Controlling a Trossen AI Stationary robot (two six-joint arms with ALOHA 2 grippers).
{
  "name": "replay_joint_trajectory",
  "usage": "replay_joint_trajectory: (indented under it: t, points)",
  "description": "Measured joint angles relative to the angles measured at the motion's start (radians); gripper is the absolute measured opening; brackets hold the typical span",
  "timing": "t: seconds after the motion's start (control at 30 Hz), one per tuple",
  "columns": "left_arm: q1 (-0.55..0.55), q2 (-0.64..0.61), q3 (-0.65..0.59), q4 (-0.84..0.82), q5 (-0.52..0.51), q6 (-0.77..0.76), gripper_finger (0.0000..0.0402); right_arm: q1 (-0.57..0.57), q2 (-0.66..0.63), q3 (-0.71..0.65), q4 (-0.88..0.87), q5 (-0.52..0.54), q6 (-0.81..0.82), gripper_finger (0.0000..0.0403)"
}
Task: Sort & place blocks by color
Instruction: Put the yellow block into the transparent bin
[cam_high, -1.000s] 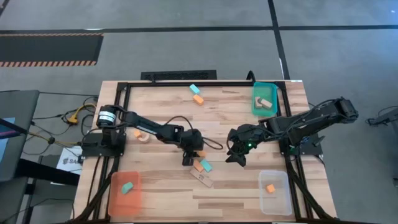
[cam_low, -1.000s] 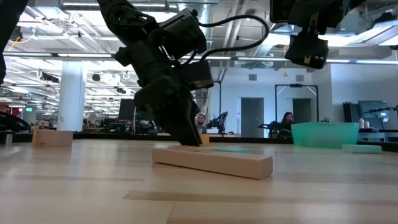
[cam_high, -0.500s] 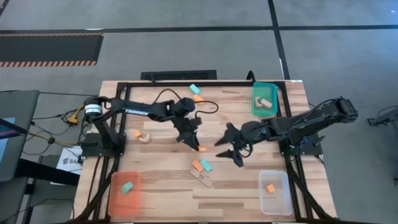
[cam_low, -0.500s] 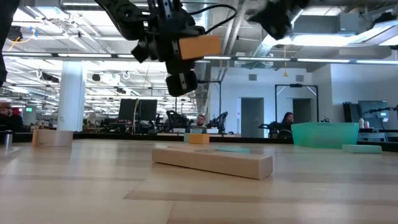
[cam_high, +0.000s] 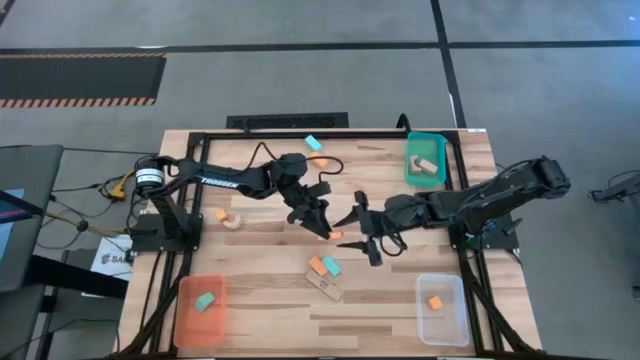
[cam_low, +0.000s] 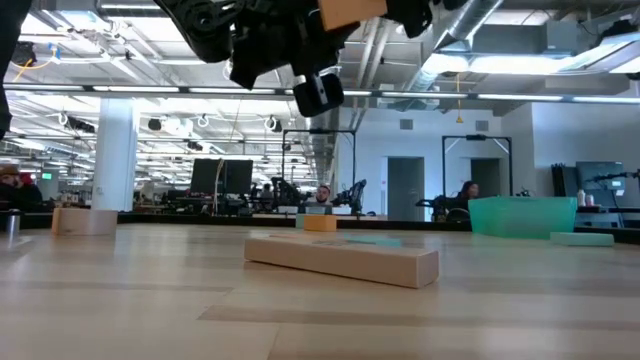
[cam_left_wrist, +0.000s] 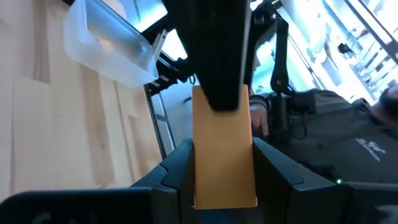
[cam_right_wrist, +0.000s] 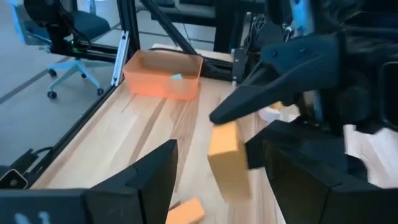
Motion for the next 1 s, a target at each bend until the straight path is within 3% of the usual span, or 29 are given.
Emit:
replay_joint_trajectory:
  t: [0.13, 0.23, 0.33, 0.47, 0.57, 0.67, 0.8, 0.9, 1.0]
  points:
    - [0.0, 0.0, 0.0, -0.004, -0.018, -0.004, 0.0097, -0.014, 0.036, -0.002, 0.045, -0.001, -0.004, 0.0257]
    - [0.001, 0.0, 0.0, 0.007, -0.021, -0.005, 0.0103, -0.023, 0.033, 0.0, 0.059, 0.006, -0.041, 0.0232]
    - [0.0, 0.0, 0.0, 0.048, -0.037, -0.064, 0.0127, -0.037, 0.032, 0.0, 0.052, 0.005, -0.055, 0.0171]
    - [0.001, 0.001, -0.001, 0.134, -0.033, -0.11, 0.0174, -0.052, 0.029, 0.001, 0.029, -0.003, -0.057, 0.0053]
    - [0.025, 0.001, -0.001, 0.164, 0.018, -0.113, 0.0205, -0.045, 0.007, 0.002, 0.017, -0.041, -0.028, 0.0045]
    - [0.083, -0.007, 0.002, 0.078, 0.136, -0.088, 0.0225, -0.011, -0.046, 0.0, -0.035, -0.068, 0.125, 0.0052]
    - [0.162, -0.008, 0.001, -0.15, 0.198, 0.034, 0.0231, 0.053, -0.149, 0.001, -0.283, -0.201, 0.449, 0.006]
    - [0.203, -0.027, 0.001, -0.358, 0.125, 0.236, 0.0232, 0.142, -0.19, -0.001, -0.559, -0.304, 0.717, 0.0052]
    - [0.226, -0.04, 0.0, -0.575, -0.049, 0.429, 0.0232, 0.262, -0.196, -0.001, -0.79, -0.369, 0.977, 0.0049]
